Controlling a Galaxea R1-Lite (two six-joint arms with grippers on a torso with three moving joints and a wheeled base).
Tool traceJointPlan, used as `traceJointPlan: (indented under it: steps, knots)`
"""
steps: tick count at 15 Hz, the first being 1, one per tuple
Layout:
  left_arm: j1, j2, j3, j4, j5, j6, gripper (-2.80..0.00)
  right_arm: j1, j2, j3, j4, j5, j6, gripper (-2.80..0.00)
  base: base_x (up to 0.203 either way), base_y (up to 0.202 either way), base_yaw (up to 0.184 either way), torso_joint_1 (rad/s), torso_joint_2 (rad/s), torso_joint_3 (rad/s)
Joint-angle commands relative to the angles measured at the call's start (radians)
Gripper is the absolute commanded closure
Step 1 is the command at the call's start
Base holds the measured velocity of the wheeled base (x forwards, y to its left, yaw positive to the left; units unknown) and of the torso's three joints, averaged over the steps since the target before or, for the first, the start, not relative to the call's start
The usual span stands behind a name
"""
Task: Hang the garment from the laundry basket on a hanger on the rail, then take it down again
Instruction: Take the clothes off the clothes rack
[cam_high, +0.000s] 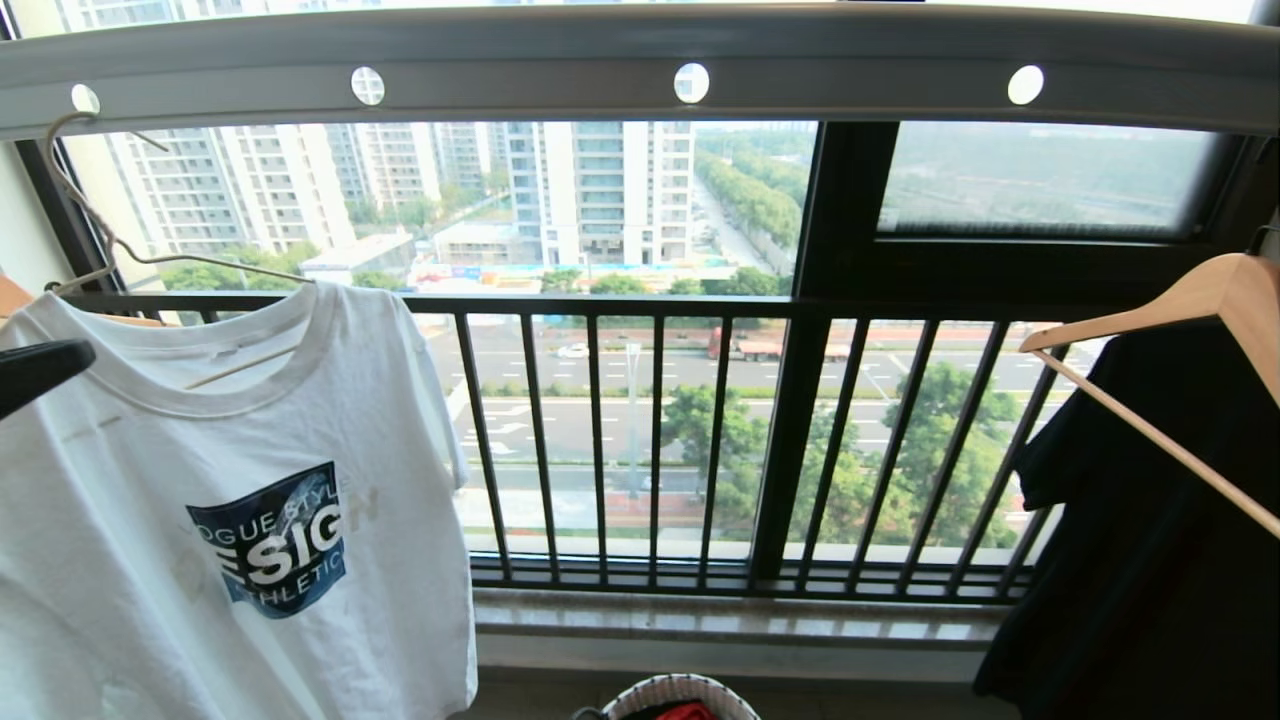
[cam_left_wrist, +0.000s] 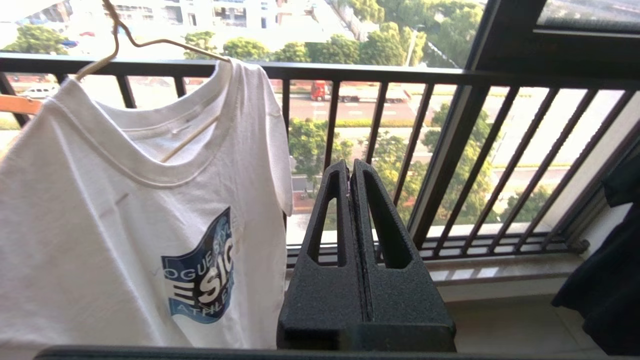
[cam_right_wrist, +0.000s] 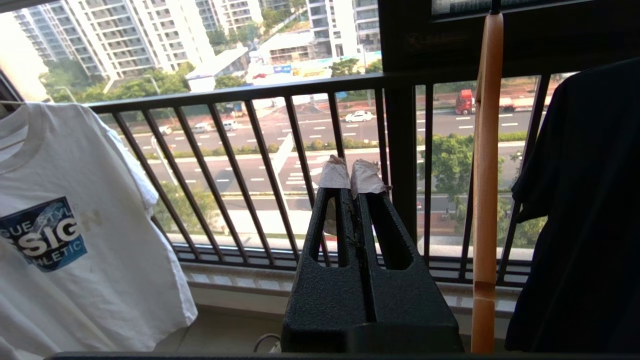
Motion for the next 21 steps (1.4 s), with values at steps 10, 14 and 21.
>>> traceJointPlan:
  steps: [10, 14, 21]
  knots:
    - [0.223, -0.473, 0.228, 0.015, -0.027, -0.015, 0.00, -0.116, -0.264, 0.065, 0.204, -0.074, -0.137, 0.00, 0.000, 0.000, 0.000, 0.000, 0.00, 0.000]
    - [0.221, -0.553, 0.397, 0.010, -0.025, -0.013, 0.00, -0.140, -0.265, 0.078, 0.204, -0.158, -0.146, 0.00, 0.000, 0.000, 0.000, 0.000, 0.00, 0.000]
    - [0.221, -0.679, 0.510, 0.014, -0.024, -0.010, 0.00, -0.213, -0.336, 0.247, 0.206, -0.140, -0.148, 0.00, 0.000, 0.000, 0.000, 0.000, 0.00, 0.000]
